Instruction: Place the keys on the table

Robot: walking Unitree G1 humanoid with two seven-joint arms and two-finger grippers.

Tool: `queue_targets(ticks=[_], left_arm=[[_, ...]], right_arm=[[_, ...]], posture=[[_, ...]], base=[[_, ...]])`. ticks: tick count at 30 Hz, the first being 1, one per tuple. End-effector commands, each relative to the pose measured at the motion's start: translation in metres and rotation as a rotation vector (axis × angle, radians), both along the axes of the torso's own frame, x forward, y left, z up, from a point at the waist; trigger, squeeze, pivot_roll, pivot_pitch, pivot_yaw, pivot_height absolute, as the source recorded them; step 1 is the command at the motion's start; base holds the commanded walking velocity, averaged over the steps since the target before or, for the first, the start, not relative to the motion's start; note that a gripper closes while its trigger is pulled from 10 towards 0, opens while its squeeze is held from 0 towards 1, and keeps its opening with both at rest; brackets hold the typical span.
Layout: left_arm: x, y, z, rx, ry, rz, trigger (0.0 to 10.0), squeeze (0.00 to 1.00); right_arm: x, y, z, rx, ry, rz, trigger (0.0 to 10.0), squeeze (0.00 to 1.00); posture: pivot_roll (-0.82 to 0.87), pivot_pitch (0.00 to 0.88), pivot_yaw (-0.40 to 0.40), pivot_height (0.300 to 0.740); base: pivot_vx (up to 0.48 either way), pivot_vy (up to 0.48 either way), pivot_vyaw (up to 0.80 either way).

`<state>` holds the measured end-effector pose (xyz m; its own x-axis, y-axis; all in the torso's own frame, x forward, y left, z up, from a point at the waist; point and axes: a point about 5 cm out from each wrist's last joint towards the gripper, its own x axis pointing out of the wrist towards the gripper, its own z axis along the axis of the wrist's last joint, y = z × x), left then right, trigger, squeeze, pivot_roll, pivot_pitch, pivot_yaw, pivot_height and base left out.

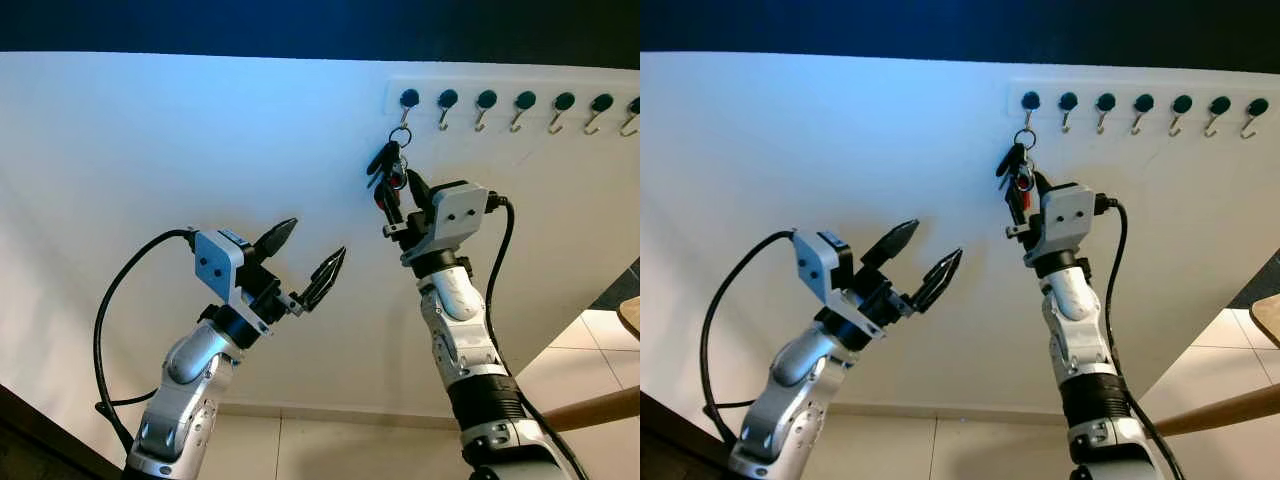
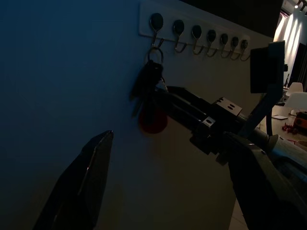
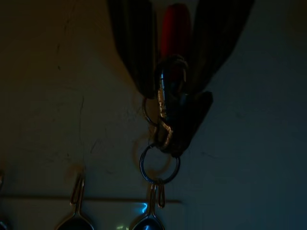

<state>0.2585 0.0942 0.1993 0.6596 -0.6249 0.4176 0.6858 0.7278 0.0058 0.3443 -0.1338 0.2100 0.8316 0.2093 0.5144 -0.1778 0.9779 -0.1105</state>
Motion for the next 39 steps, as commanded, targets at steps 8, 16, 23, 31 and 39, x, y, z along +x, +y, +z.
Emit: queue_targets(ticks=[8,16,23,31,39], left_arm=[[0.000,-0.001,0.004,-0.011,-0.007,-0.008,10.0,0.00],[0.000,-0.001,0.008,-0.012,-0.015,-0.005,10.0,0.00],[0.000,-0.001,0.009,-0.009,-0.020,-0.008,10.0,0.00],[0.000,-0.003,0.009,-0.002,-0.020,-0.020,10.0,0.00],[0.000,-0.001,0.004,0.007,-0.005,-0.012,10.0,0.00]], right_arm=[[0.001,0.000,0.003,0.012,-0.016,0.007,0.0,0.00],[-0.007,0.002,0.022,0.023,-0.137,0.018,0.0,0.00],[-0.014,0.004,0.038,0.042,-0.228,0.018,0.0,0.00],[-0.016,0.005,0.052,0.059,-0.272,0.011,0.0,0.00],[-0.017,0.022,0.033,0.014,-0.179,0.145,0.0,0.00]], posture=[[0.02,0.050,-0.013,0.740],[0.02,0.052,-0.012,0.740],[0.02,0.052,-0.011,0.740],[0.02,0.053,-0.009,0.740],[0.02,0.052,-0.011,0.740]], base=[[0.000,0.000,0.00],[0.000,0.000,0.00],[0.000,0.000,0.00],[0.000,0.000,0.00],[0.000,0.000,0.00]])
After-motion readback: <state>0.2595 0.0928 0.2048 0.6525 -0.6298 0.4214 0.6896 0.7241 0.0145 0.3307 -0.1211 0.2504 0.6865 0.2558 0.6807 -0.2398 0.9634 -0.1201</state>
